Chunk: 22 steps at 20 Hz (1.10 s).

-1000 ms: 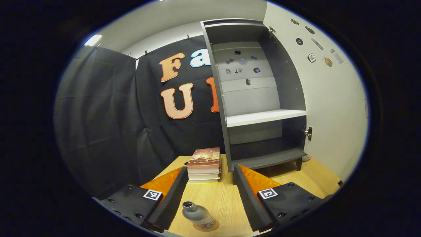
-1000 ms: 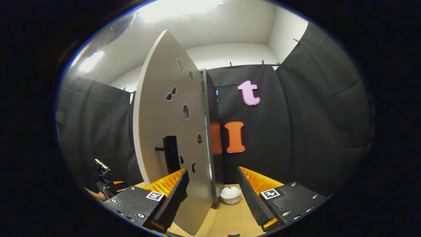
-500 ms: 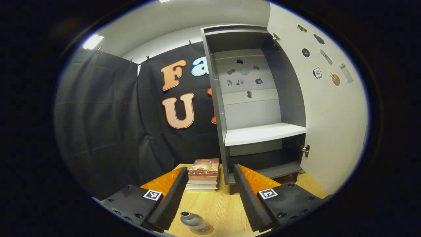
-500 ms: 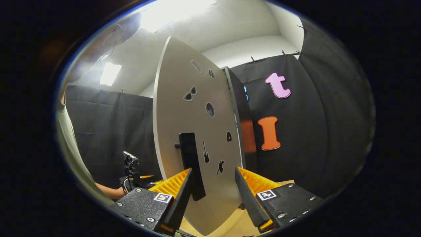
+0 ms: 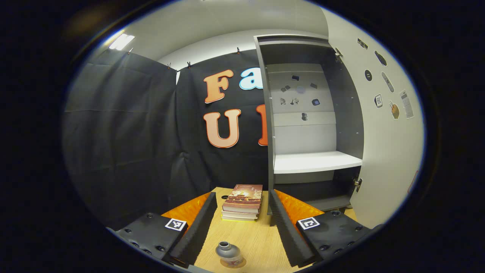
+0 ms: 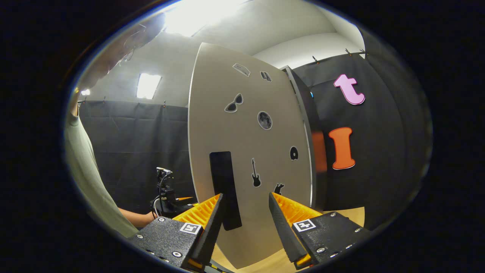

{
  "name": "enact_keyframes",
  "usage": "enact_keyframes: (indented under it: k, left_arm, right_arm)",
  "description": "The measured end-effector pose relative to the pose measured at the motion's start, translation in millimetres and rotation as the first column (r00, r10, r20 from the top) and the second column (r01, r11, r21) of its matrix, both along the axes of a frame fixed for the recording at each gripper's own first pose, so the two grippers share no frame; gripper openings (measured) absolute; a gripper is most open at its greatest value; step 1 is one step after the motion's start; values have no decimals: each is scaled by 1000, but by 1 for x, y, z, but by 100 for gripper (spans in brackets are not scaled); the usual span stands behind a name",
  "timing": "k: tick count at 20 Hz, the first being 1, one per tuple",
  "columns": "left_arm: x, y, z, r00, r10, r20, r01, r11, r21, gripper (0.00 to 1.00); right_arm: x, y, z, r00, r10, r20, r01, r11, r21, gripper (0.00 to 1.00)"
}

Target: Open the cabinet door with the right hand, grasp the bottle in the cabinet with the left hand and place it on the coaster, then close the cabinet door with the right hand.

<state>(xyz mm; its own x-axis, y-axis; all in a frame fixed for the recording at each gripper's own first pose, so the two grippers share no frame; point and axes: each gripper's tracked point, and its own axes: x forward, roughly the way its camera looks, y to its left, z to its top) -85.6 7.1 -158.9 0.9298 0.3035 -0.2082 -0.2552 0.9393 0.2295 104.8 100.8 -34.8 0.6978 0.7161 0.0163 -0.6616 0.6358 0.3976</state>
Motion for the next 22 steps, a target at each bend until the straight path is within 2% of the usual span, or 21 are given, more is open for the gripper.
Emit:
enact_keyframes:
  k: [1, 2, 3, 6, 7, 8, 9, 10, 11, 15, 16, 17, 18, 22]
  left_arm:
    - [-2, 3, 1, 1000, 5, 3, -5, 1000, 0, 91]
    - [-1, 6, 2, 1000, 12, 5, -12, 1000, -3, 91]
    - [-2, 7, 2, 1000, 12, 6, -12, 1000, -12, 92]
    - [1, 16, 8, 1000, 22, 13, -21, 1000, -22, 91]
    - [2, 20, 10, 1000, 21, 18, -21, 999, -26, 91]
    - [3, 25, 14, 1000, 22, 23, -21, 999, -29, 91]
    - [4, 29, 17, 1000, 17, 25, -16, 999, -31, 92]
    - [8, 34, 21, 999, 13, 31, -12, 999, -29, 91]
    - [11, 39, 24, 999, 7, 34, -6, 1000, -25, 91]
    - [31, 60, 37, 997, -57, 61, 55, 998, 26, 92]
    - [35, 65, 38, 996, -69, 60, 67, 997, 41, 92]
    - [39, 73, 39, 995, -76, 60, 73, 996, 53, 93]
    - [43, 79, 40, 994, -83, 66, 79, 995, 54, 92]
    - [50, 105, 41, 993, -88, 79, 87, 996, 14, 92]
  right_arm:
    - [0, 1, 1, 1000, 12, -2, -12, 1000, 9, 73]
    - [-1, 4, 0, 1000, 22, -3, -22, 1000, 12, 82]
    - [0, 7, 0, 1000, 28, -1, -28, 1000, 13, 74]
    - [2, 13, -3, 999, 39, -1, -39, 999, 13, 76]
    - [2, 15, -4, 999, 41, -1, -41, 999, 13, 78]
    - [3, 16, -5, 999, 40, -4, -40, 999, 15, 85]
    - [3, 18, -7, 999, 40, -6, -40, 999, 15, 82]
    - [3, 17, -8, 999, 36, -9, -36, 999, 19, 89]
    - [3, 17, -9, 999, 33, -18, -32, 999, 21, 86]
    - [4, 17, -12, 998, 10, -63, -7, 999, 37, 92]
    - [6, 17, -12, 997, 1, -71, 2, 999, 38, 87]
    - [8, 17, -14, 996, -15, -87, 17, 999, 33, 99]
    - [9, 22, -19, 994, -30, -104, 32, 999, 18, 93]
    - [15, 29, -39, 984, -116, -133, 101, 989, -112, 94]
